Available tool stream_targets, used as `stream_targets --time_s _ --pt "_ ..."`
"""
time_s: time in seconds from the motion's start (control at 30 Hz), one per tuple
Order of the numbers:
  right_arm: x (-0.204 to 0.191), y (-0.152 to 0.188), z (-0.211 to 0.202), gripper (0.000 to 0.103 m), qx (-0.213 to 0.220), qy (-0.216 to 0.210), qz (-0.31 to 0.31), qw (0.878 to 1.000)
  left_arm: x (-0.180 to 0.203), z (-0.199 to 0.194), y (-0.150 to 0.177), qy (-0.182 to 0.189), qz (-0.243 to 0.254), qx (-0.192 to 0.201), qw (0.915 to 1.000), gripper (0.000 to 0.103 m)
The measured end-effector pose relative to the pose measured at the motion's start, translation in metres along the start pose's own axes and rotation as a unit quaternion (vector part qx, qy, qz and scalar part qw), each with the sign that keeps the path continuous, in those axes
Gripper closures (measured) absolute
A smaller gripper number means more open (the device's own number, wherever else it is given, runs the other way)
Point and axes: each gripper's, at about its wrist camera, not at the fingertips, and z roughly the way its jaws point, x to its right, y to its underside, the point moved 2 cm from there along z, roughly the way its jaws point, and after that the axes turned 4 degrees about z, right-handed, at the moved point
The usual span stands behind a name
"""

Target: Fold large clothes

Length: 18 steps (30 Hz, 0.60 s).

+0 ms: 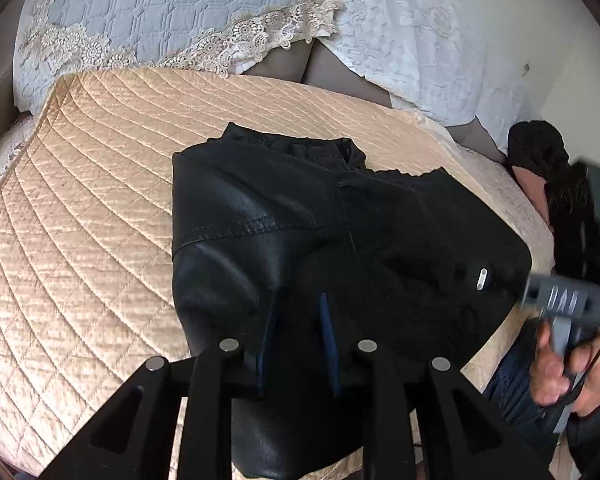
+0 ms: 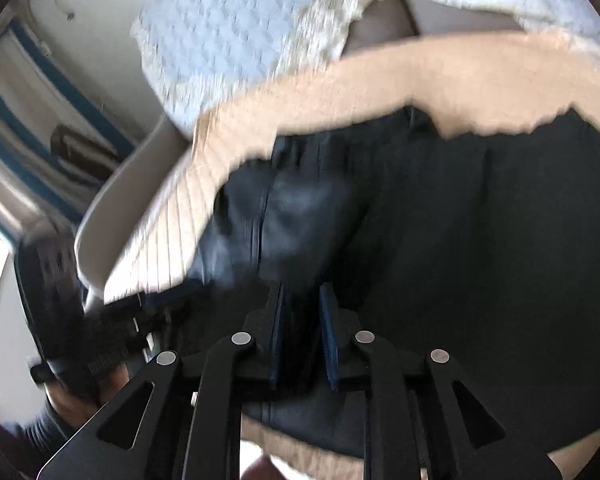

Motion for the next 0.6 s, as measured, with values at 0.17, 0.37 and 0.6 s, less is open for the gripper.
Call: stream_targets --time_s 0.17,0.37,0.6 --pt "0.002 -0.001 -0.020 0.085 0.028 0.015 0.004 0.999 0.006 0.000 0.001 -0.009 0.008 -0.009 0.9999 0.077" --pt "-0.028 -0.041 -0.041 0.085 0.085 0.011 -0.041 0.995 0.003 -0.005 -0.020 -0.022 0.003 -0.008 0.9997 0.077" --pt "-0.021 -0.063 0.023 0.085 0.036 0.047 -0.041 0.997 -0.022 0.020 -0.042 -0.046 -0.021 -0.009 0.9987 0.077"
